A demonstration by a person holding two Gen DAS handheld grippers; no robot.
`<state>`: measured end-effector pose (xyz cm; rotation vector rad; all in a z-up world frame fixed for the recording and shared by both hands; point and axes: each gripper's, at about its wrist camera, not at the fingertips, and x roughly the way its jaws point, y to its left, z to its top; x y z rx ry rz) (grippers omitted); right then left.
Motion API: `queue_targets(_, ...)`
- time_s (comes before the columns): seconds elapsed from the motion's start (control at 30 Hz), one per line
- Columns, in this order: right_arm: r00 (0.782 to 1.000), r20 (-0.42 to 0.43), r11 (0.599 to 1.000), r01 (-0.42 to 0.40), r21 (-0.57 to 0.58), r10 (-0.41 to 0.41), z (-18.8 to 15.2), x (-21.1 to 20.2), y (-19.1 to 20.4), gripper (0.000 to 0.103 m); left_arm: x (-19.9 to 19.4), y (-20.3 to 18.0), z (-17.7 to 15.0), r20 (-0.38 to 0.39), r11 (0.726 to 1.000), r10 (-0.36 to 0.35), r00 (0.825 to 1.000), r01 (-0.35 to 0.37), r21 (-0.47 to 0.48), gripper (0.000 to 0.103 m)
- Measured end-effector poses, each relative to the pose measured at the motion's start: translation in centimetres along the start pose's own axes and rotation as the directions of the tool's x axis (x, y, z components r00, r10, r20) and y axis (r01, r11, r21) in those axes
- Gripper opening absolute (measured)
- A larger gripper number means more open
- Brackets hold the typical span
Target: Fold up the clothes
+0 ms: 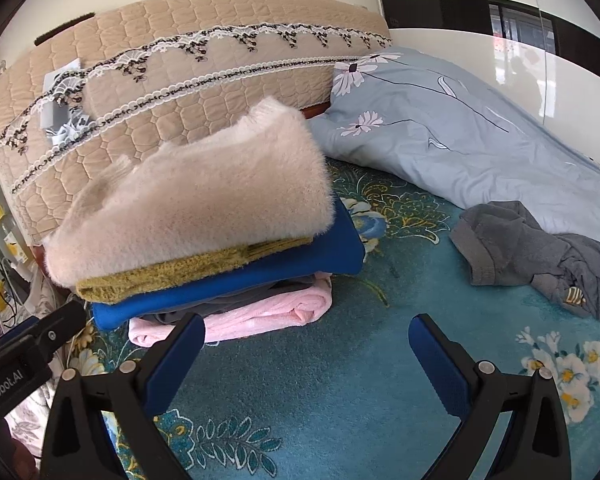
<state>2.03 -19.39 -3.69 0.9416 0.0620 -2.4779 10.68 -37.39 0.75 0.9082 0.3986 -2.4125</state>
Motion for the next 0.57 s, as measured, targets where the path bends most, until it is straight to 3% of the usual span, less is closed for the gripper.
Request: queue_targets(0.57,1.000,-0.023,0.999,-0.019,-0.042,0.018,-0.1,0.5,0.9,0.103,1.2,0.2,-1.0,-0.041,1.000,0.019,0.999,-0.019,-0.005,0.082)
